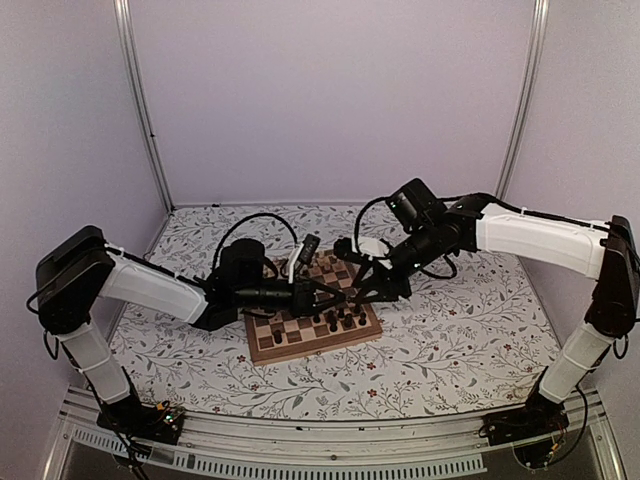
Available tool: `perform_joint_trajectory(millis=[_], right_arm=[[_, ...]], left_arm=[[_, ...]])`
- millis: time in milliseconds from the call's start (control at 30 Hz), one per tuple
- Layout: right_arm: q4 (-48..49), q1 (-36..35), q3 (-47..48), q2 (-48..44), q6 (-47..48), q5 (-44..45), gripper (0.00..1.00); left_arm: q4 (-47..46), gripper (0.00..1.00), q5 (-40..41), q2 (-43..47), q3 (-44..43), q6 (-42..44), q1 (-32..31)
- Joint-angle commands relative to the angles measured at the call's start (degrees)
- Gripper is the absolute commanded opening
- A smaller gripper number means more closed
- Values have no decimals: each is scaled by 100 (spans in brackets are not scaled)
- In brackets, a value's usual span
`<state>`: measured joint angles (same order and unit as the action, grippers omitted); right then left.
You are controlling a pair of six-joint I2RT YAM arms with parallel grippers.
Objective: Set up the chess pieces on the board
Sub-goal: Adjust the chess piece.
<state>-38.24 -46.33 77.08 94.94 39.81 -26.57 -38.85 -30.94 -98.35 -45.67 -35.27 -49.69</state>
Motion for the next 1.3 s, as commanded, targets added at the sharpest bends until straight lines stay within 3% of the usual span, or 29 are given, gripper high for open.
perform_joint_trajectory(millis=[0, 133, 267, 467, 800, 1067, 1267], right_arm=[[577, 1099, 286, -287, -1080, -1806, 41], [1186, 1357, -75, -122, -2288, -2911, 41], [1683, 1303, -299, 11, -2942, -3213, 41], [1843, 1280, -228, 307, -3241, -3566, 44], [1843, 1170, -158, 541, -3330, -3253, 44], [1884, 1169, -93, 586, -3356, -3422, 28], [1907, 1170, -79, 591, -3381, -3496, 26]], left_arm=[[-1812, 12, 341, 158, 643, -425, 208], [-2724, 12, 738, -2, 707, -560, 206], [-3240, 11, 904, -369, 533, -827, 197], [-3855, 11, 847, -904, 332, -1279, 167], [-4025, 11, 829, -1002, 261, -1329, 118], [-4034, 10, 754, -1104, 193, -1394, 113], [-3987, 10, 713, -1132, 140, -1389, 107]])
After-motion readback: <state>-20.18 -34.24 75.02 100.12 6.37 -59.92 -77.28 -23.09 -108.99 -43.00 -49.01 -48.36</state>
